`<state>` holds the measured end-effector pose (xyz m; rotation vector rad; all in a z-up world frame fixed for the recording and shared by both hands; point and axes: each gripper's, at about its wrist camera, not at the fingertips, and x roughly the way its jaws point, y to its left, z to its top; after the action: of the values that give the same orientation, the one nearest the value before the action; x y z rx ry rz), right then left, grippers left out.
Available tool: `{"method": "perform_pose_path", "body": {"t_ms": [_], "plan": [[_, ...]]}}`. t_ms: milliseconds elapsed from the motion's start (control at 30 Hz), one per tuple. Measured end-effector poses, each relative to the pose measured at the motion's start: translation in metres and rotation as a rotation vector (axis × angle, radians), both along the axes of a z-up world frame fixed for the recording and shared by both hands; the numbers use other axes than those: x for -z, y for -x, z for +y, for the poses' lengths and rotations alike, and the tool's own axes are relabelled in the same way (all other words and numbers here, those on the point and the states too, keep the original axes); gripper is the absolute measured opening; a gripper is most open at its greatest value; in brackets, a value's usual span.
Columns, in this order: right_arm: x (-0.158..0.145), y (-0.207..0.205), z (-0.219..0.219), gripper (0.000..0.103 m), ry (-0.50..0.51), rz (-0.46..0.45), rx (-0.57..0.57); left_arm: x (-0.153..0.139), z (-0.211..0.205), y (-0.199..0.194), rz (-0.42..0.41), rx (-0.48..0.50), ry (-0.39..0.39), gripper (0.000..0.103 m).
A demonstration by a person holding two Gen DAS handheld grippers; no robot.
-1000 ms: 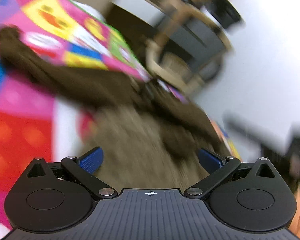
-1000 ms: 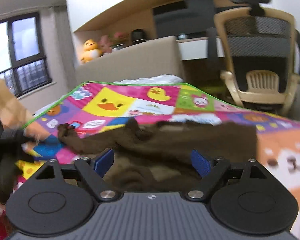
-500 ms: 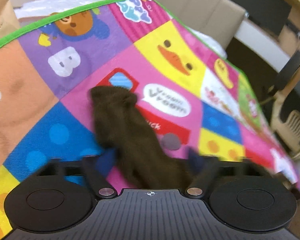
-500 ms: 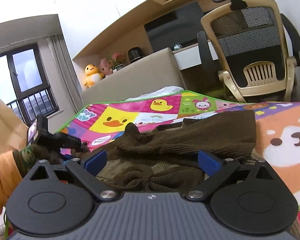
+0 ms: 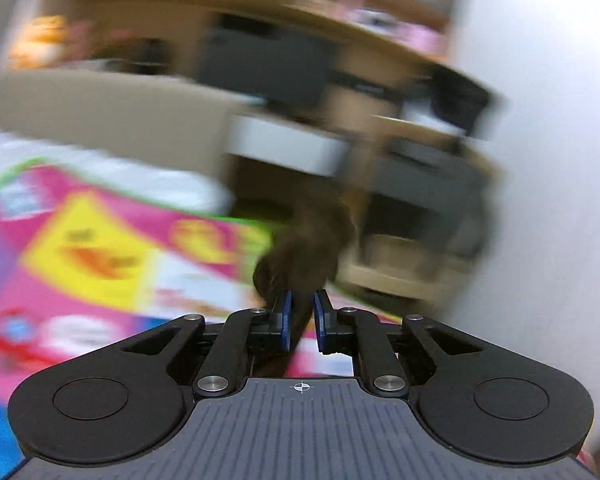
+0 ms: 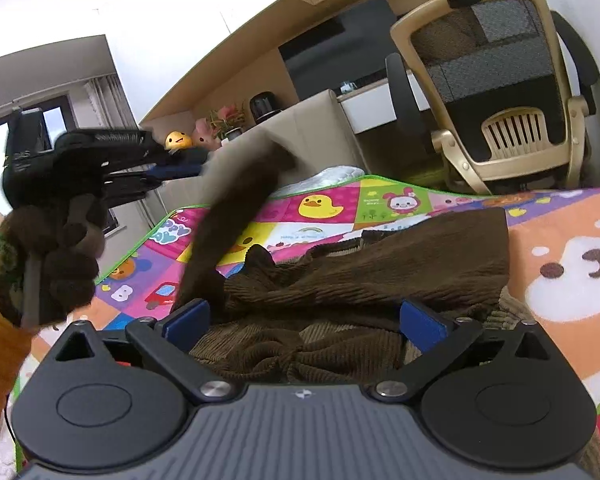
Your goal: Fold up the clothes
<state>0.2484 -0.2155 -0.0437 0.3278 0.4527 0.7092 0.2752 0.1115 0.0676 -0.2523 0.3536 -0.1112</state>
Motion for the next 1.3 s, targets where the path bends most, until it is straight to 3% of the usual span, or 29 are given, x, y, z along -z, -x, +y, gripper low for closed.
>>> {"method": "perform_pose_path", "body": {"t_ms": [33, 67, 133, 267, 333, 433, 567, 633, 667, 767, 833, 867, 1000, 1167, 1300], "plan": [[0.001, -0.002, -0.001, 0.103, -0.006, 0.014, 0.001, 0.004, -0.015, -0.004, 0.015, 0.092, 0.004, 0.031], [0.001, -0.004, -0.002, 0.103, -0.012, 0.032, -0.001, 0.007, -0.029, -0.008, 0.031, 0.176, 0.007, 0.058], [0.003, -0.008, -0.003, 0.103, -0.022, 0.066, -0.008, 0.017, -0.046, -0.010, 0.067, 0.245, -0.002, 0.079], [0.007, -0.015, 0.000, 0.103, -0.019, 0.125, -0.032, 0.030, -0.047, -0.001, 0.110, 0.257, -0.026, 0.094], [0.007, -0.018, 0.006, 0.103, 0.012, 0.163, -0.050, 0.037, -0.042, 0.007, 0.132, 0.243, -0.078, 0.094], [0.011, -0.026, 0.015, 0.103, 0.055, 0.246, -0.063, 0.056, -0.038, 0.018, 0.177, 0.216, -0.235, 0.094], [0.013, -0.038, 0.008, 0.103, -0.016, 0.343, -0.058, 0.085, -0.036, 0.030, 0.188, 0.177, -0.435, 0.094], [0.010, -0.042, 0.010, 0.103, 0.005, 0.372, -0.067, 0.091, -0.030, 0.029, 0.184, 0.156, -0.444, 0.094], [0.004, -0.042, 0.016, 0.103, 0.065, 0.372, -0.075, 0.093, -0.026, 0.029, 0.184, 0.147, -0.424, 0.094], [-0.027, -0.032, 0.033, 0.103, 0.225, 0.195, -0.087, 0.095, -0.014, 0.031, 0.177, 0.119, -0.358, 0.094], [-0.054, -0.029, 0.049, 0.097, 0.357, -0.001, -0.069, 0.094, -0.009, 0.031, 0.171, 0.118, -0.334, 0.094], [-0.060, -0.039, 0.055, 0.088, 0.373, -0.014, -0.065, 0.095, -0.008, 0.031, 0.166, 0.122, -0.330, 0.094], [-0.064, -0.090, 0.080, 0.062, 0.420, 0.024, -0.037, 0.096, 0.000, 0.031, 0.157, 0.116, -0.316, 0.093], [-0.023, -0.151, 0.113, 0.058, 0.416, 0.170, -0.048, 0.100, 0.011, 0.025, 0.178, 0.081, -0.277, 0.093], [-0.007, -0.162, 0.126, 0.023, 0.381, 0.231, -0.043, 0.094, 0.013, 0.027, 0.170, 0.080, -0.281, 0.093]]}}
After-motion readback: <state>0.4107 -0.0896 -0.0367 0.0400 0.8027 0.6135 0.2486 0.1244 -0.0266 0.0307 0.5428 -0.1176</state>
